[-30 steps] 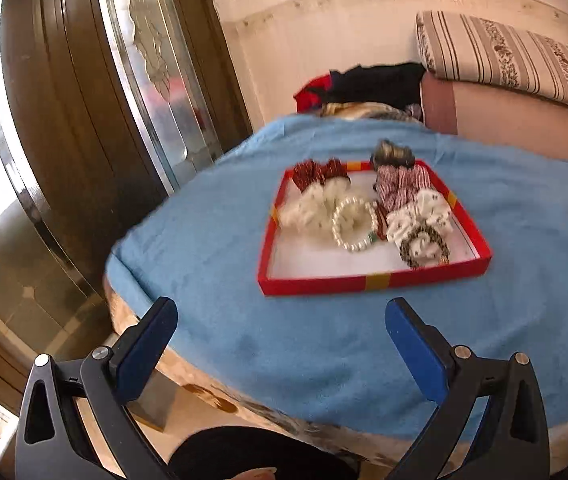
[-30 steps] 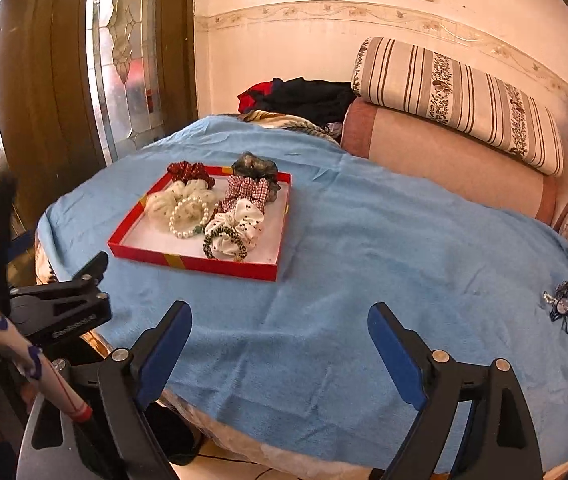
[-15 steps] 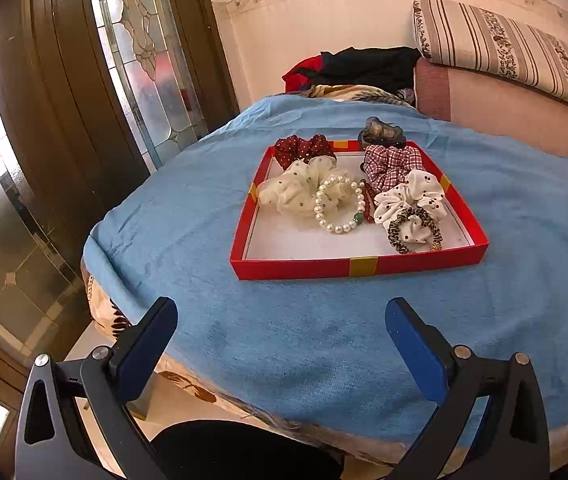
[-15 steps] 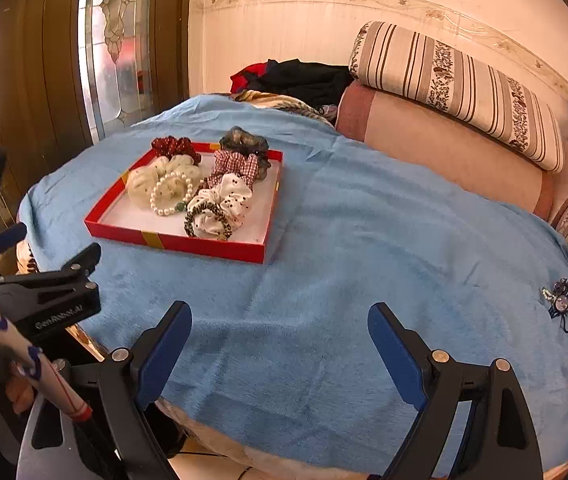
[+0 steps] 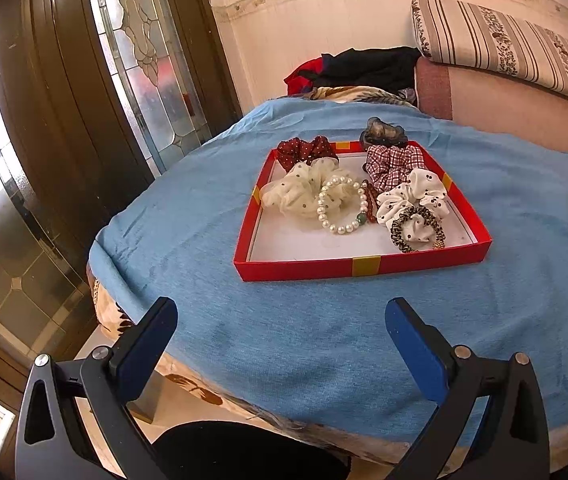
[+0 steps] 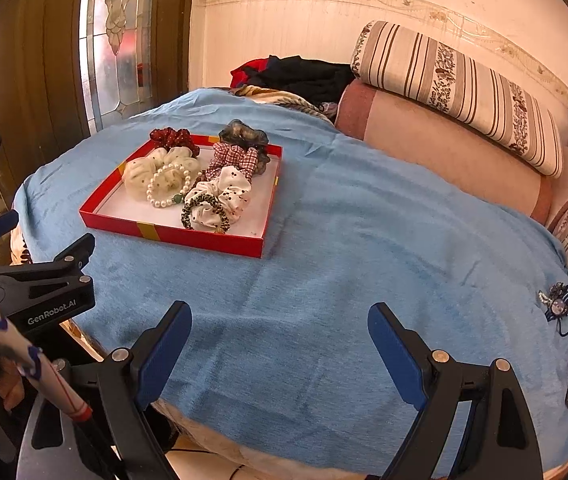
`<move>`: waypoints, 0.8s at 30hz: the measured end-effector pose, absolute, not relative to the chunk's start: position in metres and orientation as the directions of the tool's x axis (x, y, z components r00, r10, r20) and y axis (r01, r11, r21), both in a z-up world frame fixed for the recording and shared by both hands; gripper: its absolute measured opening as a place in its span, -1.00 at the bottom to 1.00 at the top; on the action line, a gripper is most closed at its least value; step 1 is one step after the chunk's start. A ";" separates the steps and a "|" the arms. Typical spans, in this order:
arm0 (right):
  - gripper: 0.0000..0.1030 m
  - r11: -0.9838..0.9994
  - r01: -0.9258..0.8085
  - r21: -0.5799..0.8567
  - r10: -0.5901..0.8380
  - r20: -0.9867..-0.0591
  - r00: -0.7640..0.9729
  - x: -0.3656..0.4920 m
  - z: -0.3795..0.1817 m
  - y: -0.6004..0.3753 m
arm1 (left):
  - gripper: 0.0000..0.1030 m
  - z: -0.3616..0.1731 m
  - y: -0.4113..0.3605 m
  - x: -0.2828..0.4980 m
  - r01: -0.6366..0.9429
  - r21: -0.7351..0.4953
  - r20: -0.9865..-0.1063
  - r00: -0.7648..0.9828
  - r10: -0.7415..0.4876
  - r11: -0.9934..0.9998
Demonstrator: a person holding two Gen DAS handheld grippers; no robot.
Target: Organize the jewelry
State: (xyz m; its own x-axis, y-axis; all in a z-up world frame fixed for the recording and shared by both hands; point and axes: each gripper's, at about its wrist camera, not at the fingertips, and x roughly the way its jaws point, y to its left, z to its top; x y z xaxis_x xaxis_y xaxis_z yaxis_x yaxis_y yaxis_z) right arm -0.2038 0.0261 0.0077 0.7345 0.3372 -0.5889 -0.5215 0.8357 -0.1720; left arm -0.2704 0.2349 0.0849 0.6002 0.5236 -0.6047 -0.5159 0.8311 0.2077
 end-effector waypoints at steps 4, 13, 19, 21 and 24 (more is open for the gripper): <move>0.80 0.832 -0.523 -0.184 0.335 -0.586 0.738 -0.206 0.007 0.028 | 1.00 0.085 0.235 -0.271 -0.520 0.207 -0.606 0.598 0.525 0.829; 0.80 0.829 -0.525 -0.194 0.330 -0.587 0.739 -0.207 0.006 0.030 | 1.00 0.086 0.235 -0.273 -0.526 0.214 -0.598 0.596 0.536 0.823; 0.80 0.825 -0.528 -0.200 0.327 -0.593 0.736 -0.207 0.003 0.032 | 1.00 0.087 0.236 -0.273 -0.526 0.216 -0.597 0.595 0.538 0.822; 0.80 0.825 -0.528 -0.201 0.326 -0.595 0.734 -0.207 0.002 0.032 | 1.00 0.087 0.236 -0.272 -0.524 0.214 -0.597 0.597 0.535 0.824; 0.80 0.824 -0.529 -0.202 0.323 -0.599 0.732 -0.207 0.001 0.033 | 1.00 0.087 0.236 -0.272 -0.526 0.215 -0.598 0.596 0.537 0.823</move>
State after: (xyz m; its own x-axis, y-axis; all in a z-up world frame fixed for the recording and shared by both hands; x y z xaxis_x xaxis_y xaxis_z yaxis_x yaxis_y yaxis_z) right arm -0.2069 0.0325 0.0007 0.7325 0.3233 -0.5991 -0.5292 0.8240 -0.2023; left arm -0.2724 0.2363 0.0868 0.5956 0.5368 -0.5976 -0.5259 0.8229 0.2150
